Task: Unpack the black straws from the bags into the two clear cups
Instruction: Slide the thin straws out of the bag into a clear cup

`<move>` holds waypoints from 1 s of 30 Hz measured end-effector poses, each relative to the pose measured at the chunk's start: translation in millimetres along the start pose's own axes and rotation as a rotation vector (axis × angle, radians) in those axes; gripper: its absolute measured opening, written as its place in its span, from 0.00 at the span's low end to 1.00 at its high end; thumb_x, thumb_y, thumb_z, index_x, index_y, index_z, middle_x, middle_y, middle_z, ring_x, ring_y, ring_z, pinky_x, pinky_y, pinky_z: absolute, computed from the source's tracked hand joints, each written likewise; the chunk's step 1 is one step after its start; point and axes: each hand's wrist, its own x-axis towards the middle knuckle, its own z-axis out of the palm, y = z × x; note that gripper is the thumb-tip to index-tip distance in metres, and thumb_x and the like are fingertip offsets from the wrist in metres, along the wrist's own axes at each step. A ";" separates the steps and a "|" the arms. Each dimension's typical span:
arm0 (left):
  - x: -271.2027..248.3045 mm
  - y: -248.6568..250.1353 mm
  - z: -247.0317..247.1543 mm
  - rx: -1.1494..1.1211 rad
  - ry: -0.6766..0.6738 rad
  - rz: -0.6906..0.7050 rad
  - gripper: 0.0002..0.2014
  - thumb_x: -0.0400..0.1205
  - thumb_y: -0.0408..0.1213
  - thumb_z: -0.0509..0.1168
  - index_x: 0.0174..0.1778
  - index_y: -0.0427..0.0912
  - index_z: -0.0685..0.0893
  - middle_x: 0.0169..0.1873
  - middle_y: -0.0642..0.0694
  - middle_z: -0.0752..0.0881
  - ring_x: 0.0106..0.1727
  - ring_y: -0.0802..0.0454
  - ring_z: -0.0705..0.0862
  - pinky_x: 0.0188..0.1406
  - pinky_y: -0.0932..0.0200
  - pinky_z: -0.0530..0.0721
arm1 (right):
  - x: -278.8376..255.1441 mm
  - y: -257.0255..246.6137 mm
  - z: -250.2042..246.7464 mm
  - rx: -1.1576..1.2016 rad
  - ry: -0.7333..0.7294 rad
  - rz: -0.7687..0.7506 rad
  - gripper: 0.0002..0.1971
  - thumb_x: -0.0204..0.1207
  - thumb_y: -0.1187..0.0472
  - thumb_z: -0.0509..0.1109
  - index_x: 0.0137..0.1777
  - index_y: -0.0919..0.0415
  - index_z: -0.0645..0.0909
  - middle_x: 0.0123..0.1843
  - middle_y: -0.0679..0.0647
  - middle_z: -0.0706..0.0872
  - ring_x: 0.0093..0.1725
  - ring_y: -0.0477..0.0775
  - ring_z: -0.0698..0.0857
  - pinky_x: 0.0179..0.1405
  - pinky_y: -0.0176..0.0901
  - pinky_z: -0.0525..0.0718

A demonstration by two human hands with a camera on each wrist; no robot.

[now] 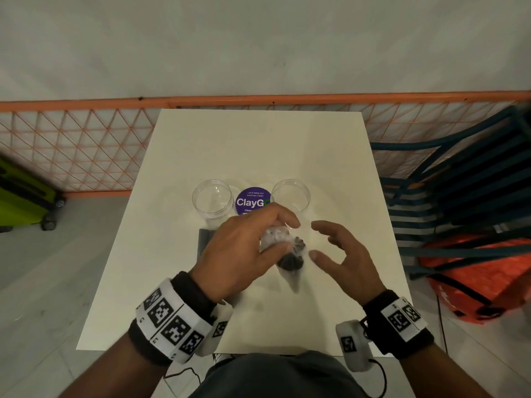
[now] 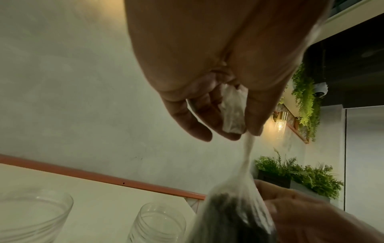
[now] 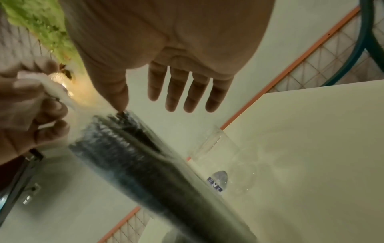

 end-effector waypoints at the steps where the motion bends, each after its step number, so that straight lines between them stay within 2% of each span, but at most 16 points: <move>1: 0.9 0.8 -0.7 -0.001 -0.004 -0.001 0.13 0.78 0.35 0.74 0.55 0.55 0.84 0.42 0.71 0.84 0.44 0.75 0.82 0.40 0.80 0.72 | -0.8 -3.0 -1.3 0.025 -0.011 -0.024 0.27 0.72 0.48 0.70 0.72 0.50 0.77 0.71 0.42 0.82 0.72 0.49 0.79 0.71 0.58 0.77; 3: 2.8 2.2 -0.8 0.011 -0.012 0.010 0.13 0.78 0.33 0.73 0.55 0.54 0.84 0.45 0.71 0.85 0.46 0.76 0.82 0.42 0.80 0.73 | -4.2 -11.3 1.8 0.046 -0.071 -0.079 0.32 0.73 0.47 0.69 0.77 0.54 0.71 0.75 0.45 0.78 0.76 0.52 0.76 0.73 0.56 0.75; 4: 3.9 3.3 -0.8 0.014 -0.013 0.017 0.14 0.78 0.32 0.72 0.55 0.54 0.84 0.46 0.69 0.86 0.47 0.75 0.82 0.43 0.80 0.74 | -5.4 -15.3 5.1 0.031 -0.099 -0.089 0.36 0.73 0.42 0.71 0.80 0.53 0.68 0.78 0.45 0.75 0.78 0.51 0.74 0.75 0.52 0.73; 6: 6.3 6.4 -1.4 0.015 -0.021 0.034 0.14 0.79 0.31 0.71 0.56 0.53 0.84 0.49 0.64 0.88 0.49 0.68 0.85 0.44 0.77 0.77 | -5.4 -21.8 12.8 -0.031 -0.126 -0.071 0.47 0.65 0.32 0.75 0.82 0.48 0.63 0.80 0.42 0.71 0.80 0.48 0.70 0.76 0.46 0.70; 8: 8.3 9.6 -3.1 0.019 -0.028 0.056 0.14 0.79 0.30 0.71 0.56 0.52 0.84 0.49 0.61 0.89 0.51 0.63 0.86 0.46 0.70 0.80 | -1.6 -27.0 17.6 -0.092 -0.125 -0.044 0.53 0.57 0.28 0.78 0.81 0.45 0.62 0.79 0.40 0.71 0.79 0.44 0.69 0.76 0.47 0.70; 9: 9.0 11.0 -4.6 0.019 -0.029 0.064 0.14 0.79 0.29 0.70 0.56 0.52 0.84 0.49 0.62 0.88 0.51 0.63 0.86 0.47 0.70 0.80 | 0.5 -28.3 18.2 -0.113 -0.122 -0.037 0.54 0.55 0.28 0.80 0.80 0.43 0.63 0.79 0.38 0.71 0.78 0.42 0.69 0.76 0.47 0.71; 12: 10.5 13.2 -10.7 0.032 -0.019 0.077 0.16 0.78 0.27 0.70 0.55 0.54 0.84 0.48 0.66 0.86 0.52 0.65 0.85 0.49 0.72 0.78 | 3.6 -27.8 15.0 -0.130 -0.109 -0.038 0.51 0.54 0.30 0.81 0.77 0.38 0.65 0.75 0.35 0.73 0.75 0.38 0.71 0.73 0.45 0.74; 15: 10.9 15.5 -17.8 0.037 -0.011 0.089 0.15 0.79 0.30 0.71 0.56 0.55 0.84 0.48 0.67 0.86 0.52 0.66 0.84 0.50 0.69 0.80 | 3.3 -25.0 14.1 -0.119 -0.124 -0.047 0.49 0.54 0.29 0.80 0.76 0.36 0.65 0.73 0.36 0.75 0.73 0.42 0.74 0.72 0.45 0.75; 20: 12.3 17.5 -22.6 -0.023 -0.042 0.078 0.14 0.81 0.33 0.71 0.60 0.52 0.83 0.53 0.59 0.89 0.57 0.60 0.87 0.56 0.58 0.84 | 0.7 -20.0 20.7 -0.131 -0.168 -0.024 0.50 0.56 0.34 0.83 0.78 0.41 0.66 0.74 0.37 0.75 0.74 0.43 0.74 0.72 0.45 0.74; 24: 15.7 18.3 -23.2 -0.088 -0.038 0.076 0.15 0.81 0.33 0.72 0.62 0.49 0.82 0.53 0.58 0.89 0.57 0.60 0.87 0.55 0.68 0.82 | 0.2 -20.6 26.8 -0.116 -0.185 0.003 0.49 0.56 0.34 0.83 0.78 0.43 0.67 0.73 0.37 0.77 0.72 0.40 0.76 0.70 0.39 0.74; 27: 21.6 17.4 -23.2 -0.132 -0.032 0.071 0.17 0.80 0.34 0.73 0.62 0.49 0.80 0.51 0.53 0.89 0.55 0.55 0.88 0.54 0.63 0.84 | 2.2 -22.4 30.6 -0.083 -0.177 0.024 0.43 0.60 0.42 0.85 0.75 0.45 0.70 0.68 0.36 0.81 0.66 0.36 0.80 0.63 0.31 0.75; 28: 23.4 16.2 -22.7 -0.151 -0.031 0.059 0.18 0.79 0.34 0.74 0.62 0.50 0.80 0.50 0.52 0.90 0.54 0.54 0.88 0.53 0.61 0.85 | 2.7 -21.7 32.0 -0.083 -0.172 0.031 0.41 0.61 0.43 0.85 0.73 0.45 0.71 0.66 0.36 0.83 0.64 0.36 0.81 0.62 0.33 0.77; 30: 26.3 12.9 -21.3 -0.190 -0.024 0.030 0.19 0.78 0.36 0.76 0.62 0.52 0.79 0.49 0.52 0.90 0.49 0.54 0.89 0.49 0.65 0.84 | 3.5 -18.3 34.7 -0.101 -0.164 0.044 0.36 0.62 0.43 0.83 0.70 0.45 0.73 0.62 0.38 0.85 0.61 0.39 0.84 0.62 0.43 0.82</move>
